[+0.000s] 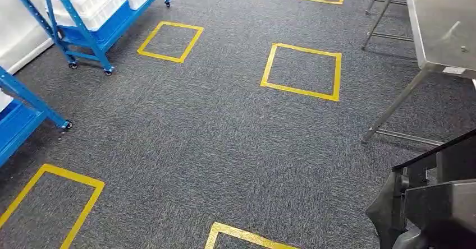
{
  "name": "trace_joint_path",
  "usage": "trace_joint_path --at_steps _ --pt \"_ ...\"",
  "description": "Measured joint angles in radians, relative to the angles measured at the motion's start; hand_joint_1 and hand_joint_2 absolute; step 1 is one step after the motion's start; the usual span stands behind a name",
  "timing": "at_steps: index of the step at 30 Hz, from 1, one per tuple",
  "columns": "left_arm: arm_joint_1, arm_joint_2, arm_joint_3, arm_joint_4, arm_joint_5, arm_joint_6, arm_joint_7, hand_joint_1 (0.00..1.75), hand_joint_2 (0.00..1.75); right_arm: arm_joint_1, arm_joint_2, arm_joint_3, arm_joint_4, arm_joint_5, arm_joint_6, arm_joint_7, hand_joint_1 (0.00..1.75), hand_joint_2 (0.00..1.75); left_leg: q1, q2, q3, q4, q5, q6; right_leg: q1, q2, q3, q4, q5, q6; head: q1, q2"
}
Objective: Take the parts from the cabinet and place them on the table.
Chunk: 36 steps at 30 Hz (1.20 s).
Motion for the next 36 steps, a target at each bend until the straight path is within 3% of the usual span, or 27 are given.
trace_joint_path --at_steps 1,2,5,6,7,8,9,11,12,13,15,16,17,21,22,23,24,26,27,28,29,30,31,32,33,36 --pt "0.0 0.0 -0.004 0.0 0.0 0.001 0.001 0.0 1.75 0.0 0.0 0.0 0.0 0.001 0.0 0.002 1.75 1.75 0.003 -0.046 0.03 -0.082 0.035 0.004 -0.002 0.013 -0.001 0.004 -0.002 0.003 -0.001 0.0" --pt "0.002 0.0 -0.009 0.003 -0.001 0.003 0.002 0.0 1.75 -0.002 0.0 0.0 0.0 0.002 0.0 0.002 1.75 1.75 0.001 -0.09 0.037 -0.096 0.021 0.011 0.003 0.024 -0.007 0.011 -0.003 0.009 0.001 0.0" --pt "0.0 0.0 -0.028 0.004 -0.007 0.019 0.004 0.0 1.75 0.001 0.0 0.0 0.0 0.01 0.0 0.006 1.75 1.75 -0.004 -0.062 0.041 -0.107 0.017 0.019 -0.009 0.06 -0.026 0.009 0.008 0.028 0.0 0.0" --pt "-0.003 0.0 -0.038 0.004 -0.011 0.024 0.004 0.0 1.75 0.002 0.0 0.0 0.0 0.012 0.0 0.006 1.75 1.75 -0.004 -0.047 0.044 -0.118 0.024 0.029 -0.005 0.076 -0.029 0.007 0.012 0.037 0.002 0.0" --pt "-0.005 0.0 -0.042 0.004 -0.012 0.026 0.005 0.0 1.75 0.003 0.0 0.0 0.0 0.015 0.0 0.005 1.75 1.75 0.003 -0.028 0.049 -0.128 0.031 0.037 -0.006 0.026 -0.031 0.023 0.001 0.037 0.002 0.0" --pt "-0.004 -0.001 -0.048 0.004 -0.013 0.028 0.006 0.0 1.75 0.0 0.0 0.0 0.0 0.014 0.0 0.004 1.75 1.75 0.001 -0.02 0.05 -0.133 0.033 0.043 0.0 -0.033 -0.05 0.06 -0.029 0.039 0.005 0.0" --pt "-0.001 -0.001 -0.053 0.004 -0.013 0.031 0.01 0.0 1.75 -0.004 0.0 0.0 0.0 0.015 0.0 0.003 1.75 1.75 -0.002 -0.004 0.048 -0.133 0.033 0.048 0.0 -0.056 -0.083 0.124 -0.068 0.041 0.008 0.0" --pt "0.005 -0.002 -0.062 0.004 -0.011 0.031 0.018 0.0 1.75 -0.004 0.0 0.0 0.0 0.017 0.0 -0.001 1.75 1.75 -0.006 0.03 0.046 -0.132 0.031 0.05 -0.006 -0.07 -0.161 0.282 -0.134 0.046 0.007 0.0" --pt "0.005 -0.002 -0.065 0.005 -0.009 0.032 0.02 0.0 1.75 -0.004 0.0 0.0 0.0 0.017 0.0 -0.004 1.75 1.75 -0.007 0.044 0.046 -0.132 0.031 0.05 -0.008 -0.072 -0.177 0.315 -0.136 0.048 0.007 0.0" --pt "0.003 -0.002 -0.07 0.005 -0.004 0.033 0.022 0.0 1.75 -0.004 0.0 0.0 0.0 0.017 0.0 -0.007 1.75 1.75 -0.007 0.058 0.046 -0.132 0.029 0.048 -0.011 -0.075 -0.169 0.301 -0.116 0.05 0.007 0.0" --pt "0.0 -0.002 -0.078 0.005 0.004 0.034 0.028 0.0 1.75 -0.004 0.0 0.0 0.0 0.017 0.0 -0.012 1.75 1.75 -0.007 0.081 0.05 -0.131 0.024 0.044 -0.012 -0.091 -0.087 0.157 -0.04 0.05 0.008 0.0" --pt "0.0 -0.002 -0.083 0.005 0.006 0.034 0.029 0.0 1.75 -0.004 0.0 0.0 0.0 0.017 0.0 -0.014 1.75 1.75 -0.007 0.091 0.056 -0.13 0.02 0.039 -0.011 -0.121 -0.029 0.06 -0.007 0.047 0.008 0.0" --pt "0.001 -0.002 -0.085 0.005 0.008 0.036 0.029 0.0 1.75 -0.006 0.0 0.0 0.0 0.017 0.0 -0.016 1.75 1.75 -0.012 0.099 0.063 -0.128 0.016 0.033 -0.005 -0.172 -0.004 0.006 -0.016 0.04 0.007 0.0" --pt "-0.006 -0.002 -0.096 0.005 0.021 0.047 0.023 0.0 1.75 -0.007 0.002 -0.003 -0.003 0.018 0.0 -0.02 1.75 1.75 -0.014 0.137 0.078 -0.131 0.009 0.011 0.003 -0.121 -0.011 0.005 -0.007 0.022 0.005 0.0" --pt "-0.008 -0.002 -0.098 0.005 0.024 0.054 0.018 0.0 1.75 -0.007 0.003 -0.004 -0.005 0.018 0.0 -0.021 1.75 1.75 -0.007 0.121 0.072 -0.123 -0.001 0.005 -0.008 -0.111 -0.006 -0.004 0.001 0.011 0.004 0.0" --pt "-0.009 -0.003 -0.101 0.005 0.03 0.061 0.013 0.0 1.75 -0.006 0.006 -0.005 -0.007 0.019 0.0 -0.023 1.75 1.75 -0.005 0.066 0.064 -0.096 -0.023 0.002 -0.007 -0.103 -0.006 -0.007 0.003 0.007 0.002 0.0" --pt "-0.007 -0.003 -0.102 0.005 0.036 0.069 0.009 0.0 1.75 -0.012 0.008 -0.005 -0.008 0.022 0.0 -0.023 1.75 1.75 -0.002 0.034 0.034 -0.028 -0.067 0.001 -0.006 -0.093 -0.008 -0.006 0.004 0.0 0.0 0.0" --pt "-0.001 -0.003 -0.104 0.005 0.042 0.078 0.007 0.0 1.75 -0.012 0.01 -0.005 -0.008 0.026 0.0 -0.023 1.75 1.75 -0.003 0.017 -0.043 0.137 -0.139 -0.003 -0.002 -0.068 -0.009 -0.006 0.004 -0.003 0.0 0.0" --pt "0.0 -0.003 -0.106 0.005 0.042 0.08 0.006 0.0 1.75 -0.012 0.01 -0.006 -0.008 0.026 0.0 -0.023 1.75 1.75 -0.002 0.017 -0.07 0.187 -0.146 -0.004 -0.001 -0.054 -0.009 -0.004 0.004 -0.003 0.0 0.0" --pt "0.0 -0.003 -0.108 0.005 0.042 0.082 0.003 0.0 1.75 -0.012 0.011 -0.006 -0.008 0.026 0.0 -0.023 1.75 1.75 -0.002 0.016 -0.075 0.185 -0.124 -0.003 0.0 -0.039 -0.008 -0.003 0.004 -0.003 0.0 0.0" --pt "0.0 -0.003 -0.11 0.005 0.042 0.085 -0.002 0.0 1.75 -0.012 0.011 -0.006 -0.008 0.027 0.0 -0.023 1.75 1.75 -0.002 0.015 -0.059 0.137 -0.084 -0.001 0.0 -0.026 -0.007 0.0 0.002 -0.003 0.0 0.0" --pt "0.0 -0.003 -0.11 0.005 0.047 0.089 -0.007 0.0 1.75 -0.012 0.011 -0.006 -0.008 0.027 0.0 -0.023 1.75 1.75 -0.002 0.01 -0.027 0.058 -0.034 0.0 0.0 -0.012 -0.006 0.003 0.001 -0.001 0.0 0.0" --pt "0.0 -0.003 -0.111 0.005 0.051 0.093 -0.013 0.0 1.75 -0.012 0.011 -0.006 -0.008 0.027 0.0 -0.023 1.75 1.75 0.0 -0.013 0.009 -0.03 0.014 0.001 -0.001 0.001 -0.005 0.008 -0.002 0.002 0.0 0.0" --pt "0.002 -0.003 -0.111 0.005 0.055 0.097 -0.022 0.0 1.75 -0.012 0.011 -0.006 -0.008 0.027 0.0 -0.023 1.75 1.75 0.003 -0.063 0.033 -0.082 0.018 0.007 -0.003 0.012 -0.01 0.012 -0.004 0.005 0.0 0.0" --pt "0.003 -0.003 -0.111 0.006 0.058 0.1 -0.029 0.0 1.75 -0.013 0.011 -0.006 -0.008 0.027 0.0 -0.023 1.75 1.75 0.001 -0.073 0.037 -0.104 0.013 0.011 0.002 0.027 -0.016 0.022 -0.006 0.011 0.001 0.0" --pt "-0.003 -0.002 -0.113 0.006 0.059 0.107 -0.039 0.0 1.75 -0.008 0.013 -0.008 -0.008 0.029 0.0 -0.025 1.75 1.75 -0.008 -0.041 0.037 -0.099 0.017 0.028 -0.007 0.06 -0.027 0.012 0.007 0.032 0.002 0.0"
